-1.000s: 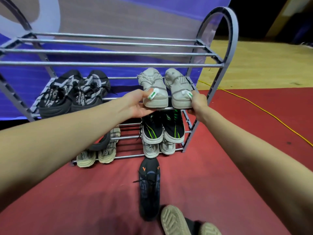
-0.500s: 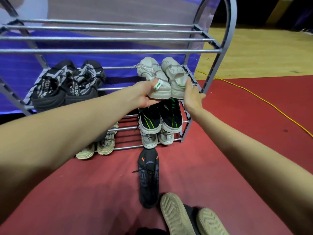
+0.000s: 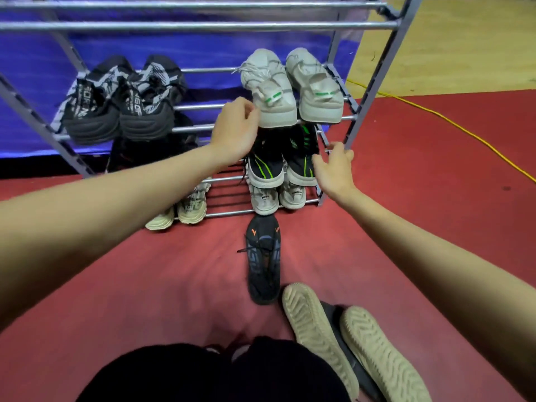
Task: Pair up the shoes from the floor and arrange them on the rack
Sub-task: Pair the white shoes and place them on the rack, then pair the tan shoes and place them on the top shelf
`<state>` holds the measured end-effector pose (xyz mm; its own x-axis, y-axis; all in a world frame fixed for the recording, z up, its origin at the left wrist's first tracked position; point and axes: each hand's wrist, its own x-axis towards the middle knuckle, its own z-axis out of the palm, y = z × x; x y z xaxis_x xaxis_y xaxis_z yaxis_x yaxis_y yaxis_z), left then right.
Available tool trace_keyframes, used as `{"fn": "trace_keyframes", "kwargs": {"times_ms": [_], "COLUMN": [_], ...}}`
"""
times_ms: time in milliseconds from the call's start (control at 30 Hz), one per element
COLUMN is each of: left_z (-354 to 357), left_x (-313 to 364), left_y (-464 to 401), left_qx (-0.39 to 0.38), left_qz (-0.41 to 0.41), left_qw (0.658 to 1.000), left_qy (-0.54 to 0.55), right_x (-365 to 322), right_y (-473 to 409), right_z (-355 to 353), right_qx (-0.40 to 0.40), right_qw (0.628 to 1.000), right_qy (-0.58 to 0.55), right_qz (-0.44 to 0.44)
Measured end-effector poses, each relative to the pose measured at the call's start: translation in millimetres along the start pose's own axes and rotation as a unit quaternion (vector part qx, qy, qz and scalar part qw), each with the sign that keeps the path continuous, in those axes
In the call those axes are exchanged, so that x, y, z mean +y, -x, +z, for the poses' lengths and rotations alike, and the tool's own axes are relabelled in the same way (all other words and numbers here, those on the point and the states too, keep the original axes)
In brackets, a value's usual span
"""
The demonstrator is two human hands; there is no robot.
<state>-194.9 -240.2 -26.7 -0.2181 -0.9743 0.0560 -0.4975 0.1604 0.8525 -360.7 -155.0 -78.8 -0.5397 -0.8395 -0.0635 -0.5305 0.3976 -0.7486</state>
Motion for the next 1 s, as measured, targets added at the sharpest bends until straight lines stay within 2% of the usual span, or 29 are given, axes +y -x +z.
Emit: {"fn": "trace_keyframes", "kwargs": {"times_ms": [100,267,433,533,633,800,1000], "left_z": [9,31,55,73,98,141,173], "left_x": [-36,-103,-149,-158,-158,-156,-165], "left_y": [31,78,124,144,159,171,186], "left_qx": [-0.04,-0.192,-0.284,-0.32,-0.36,-0.415,-0.475], "left_qz": [0.053,0.029,0.007,0.011,0.037,0.133,0.113], "left_qw": [0.996,0.973,0.941,0.928,0.916,0.873,0.827], "left_qy": [-0.066,-0.127,-0.186,-0.191,-0.176,-0.221,-0.278], "right_x": [33,94,159,194,220,250,263], "right_y": [22,64,111,140,166,196,206], "right_z": [24,48,45,36,24,14,20], "right_qx": [-0.046,-0.134,-0.169,-0.191,-0.2,-0.201,-0.166], "right_qw": [0.998,0.987,0.975,0.956,0.93,0.92,0.936], "right_qy": [0.032,0.071,0.091,0.141,0.235,0.265,0.254], "right_qz": [-0.002,0.05,0.113,0.17,0.202,0.208,0.18]}}
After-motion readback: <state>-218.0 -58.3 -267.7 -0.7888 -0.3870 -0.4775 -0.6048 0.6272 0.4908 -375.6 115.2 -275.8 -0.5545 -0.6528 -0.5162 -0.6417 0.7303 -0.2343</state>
